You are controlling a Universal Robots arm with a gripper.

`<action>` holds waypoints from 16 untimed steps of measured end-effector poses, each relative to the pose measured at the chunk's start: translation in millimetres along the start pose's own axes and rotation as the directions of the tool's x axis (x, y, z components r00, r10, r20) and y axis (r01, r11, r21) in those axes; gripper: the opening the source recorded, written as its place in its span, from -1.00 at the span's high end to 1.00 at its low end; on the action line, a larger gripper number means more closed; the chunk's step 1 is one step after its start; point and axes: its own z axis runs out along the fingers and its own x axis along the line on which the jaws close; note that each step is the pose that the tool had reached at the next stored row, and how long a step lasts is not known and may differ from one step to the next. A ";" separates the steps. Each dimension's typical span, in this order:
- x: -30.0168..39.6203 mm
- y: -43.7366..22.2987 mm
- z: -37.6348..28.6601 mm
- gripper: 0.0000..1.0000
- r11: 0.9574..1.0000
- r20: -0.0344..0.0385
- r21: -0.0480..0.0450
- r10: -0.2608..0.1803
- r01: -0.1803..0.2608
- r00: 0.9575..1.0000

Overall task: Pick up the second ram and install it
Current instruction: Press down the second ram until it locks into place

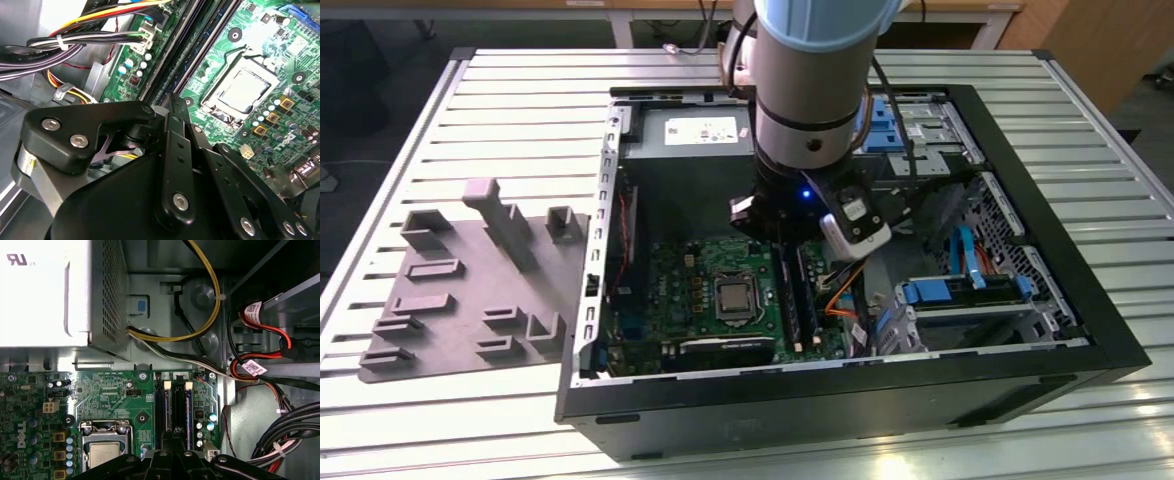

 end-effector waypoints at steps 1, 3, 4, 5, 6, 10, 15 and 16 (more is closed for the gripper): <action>0.0 -0.3 0.0 0.79 1.000 0.000 0.000 0.000 0.000 1.000; 0.0 -1.0 -0.1 0.79 1.000 0.000 0.000 0.000 0.000 1.000; 0.0 -1.3 -0.1 0.79 1.000 0.000 0.000 0.000 0.000 1.000; 0.0 -1.7 -0.1 0.79 1.000 0.000 0.000 0.000 0.000 1.000; -0.1 -2.0 -0.1 0.79 1.000 0.000 0.000 0.000 0.000 1.000; -0.1 -3.1 -0.2 0.79 1.000 0.000 0.000 0.000 0.000 1.000; -0.1 -4.3 -0.2 0.79 1.000 0.000 0.000 0.000 0.000 1.000; -0.1 -4.5 -0.2 0.79 1.000 0.000 0.000 0.000 0.000 1.000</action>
